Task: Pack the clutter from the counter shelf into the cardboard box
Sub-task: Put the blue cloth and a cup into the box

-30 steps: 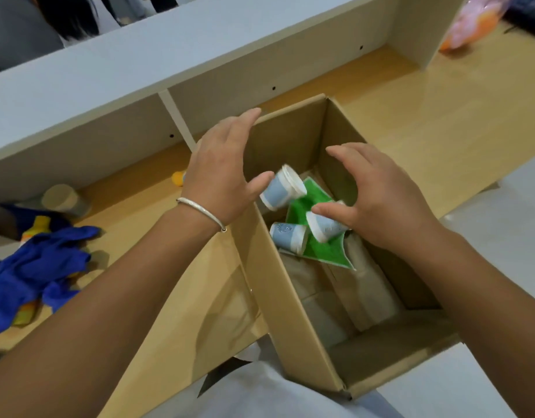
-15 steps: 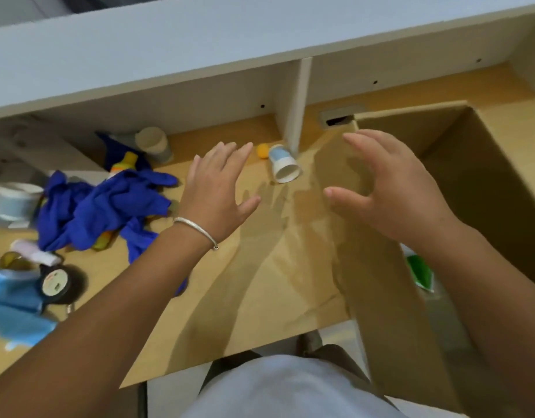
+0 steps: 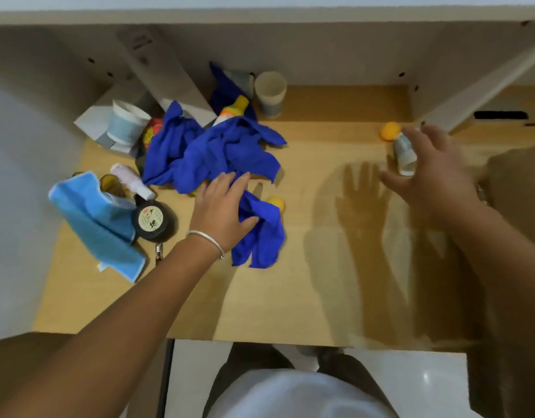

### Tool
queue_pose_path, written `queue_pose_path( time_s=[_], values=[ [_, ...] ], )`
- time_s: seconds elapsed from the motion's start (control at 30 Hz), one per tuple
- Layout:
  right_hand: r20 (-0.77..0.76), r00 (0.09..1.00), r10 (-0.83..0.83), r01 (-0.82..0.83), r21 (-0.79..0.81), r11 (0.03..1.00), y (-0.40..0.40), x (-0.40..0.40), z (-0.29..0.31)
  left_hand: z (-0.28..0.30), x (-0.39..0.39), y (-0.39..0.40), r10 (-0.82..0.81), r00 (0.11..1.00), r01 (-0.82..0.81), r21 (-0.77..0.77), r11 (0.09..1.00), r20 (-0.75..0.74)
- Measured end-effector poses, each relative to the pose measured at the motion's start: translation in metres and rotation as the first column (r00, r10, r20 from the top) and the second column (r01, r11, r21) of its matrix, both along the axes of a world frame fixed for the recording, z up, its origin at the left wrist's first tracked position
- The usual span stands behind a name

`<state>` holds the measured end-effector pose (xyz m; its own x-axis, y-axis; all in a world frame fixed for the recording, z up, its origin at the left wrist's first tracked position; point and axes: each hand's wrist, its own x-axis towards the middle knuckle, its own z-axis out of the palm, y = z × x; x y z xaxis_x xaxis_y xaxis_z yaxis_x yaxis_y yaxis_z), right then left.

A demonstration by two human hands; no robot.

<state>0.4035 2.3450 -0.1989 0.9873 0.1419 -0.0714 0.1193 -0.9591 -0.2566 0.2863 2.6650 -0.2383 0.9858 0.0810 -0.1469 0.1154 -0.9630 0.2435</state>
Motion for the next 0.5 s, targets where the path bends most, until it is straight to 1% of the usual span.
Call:
queue_pose_path(
  time_s=[0.17,0.23,0.3,0.37,0.5],
  values=[
    [-0.002,0.995,-0.097,0.097,-0.001,0.995,-0.004,0.030,-0.045,-0.031,-0.009,-0.008,-0.069,0.995,0.061,-0.094,0.994,-0.074],
    [-0.006,0.991,-0.133,0.132,-0.009,0.991,-0.009,0.038,-0.059,-0.043,-0.016,-0.015,-0.100,0.986,0.090,-0.079,0.993,-0.133],
    [0.007,0.983,-0.184,0.184,0.015,0.983,-0.014,0.043,-0.070,-0.051,-0.020,-0.020,-0.111,0.978,0.107,-0.030,0.994,-0.176],
    [0.033,0.973,-0.227,0.225,0.066,0.972,-0.019,0.047,-0.080,-0.054,-0.020,-0.021,-0.085,0.984,0.080,-0.032,0.996,-0.155],
    [0.044,0.961,-0.272,0.257,0.213,0.943,-0.031,0.053,-0.094,-0.054,-0.019,-0.017,0.001,1.000,0.000,-0.143,0.990,0.006]
  ],
)
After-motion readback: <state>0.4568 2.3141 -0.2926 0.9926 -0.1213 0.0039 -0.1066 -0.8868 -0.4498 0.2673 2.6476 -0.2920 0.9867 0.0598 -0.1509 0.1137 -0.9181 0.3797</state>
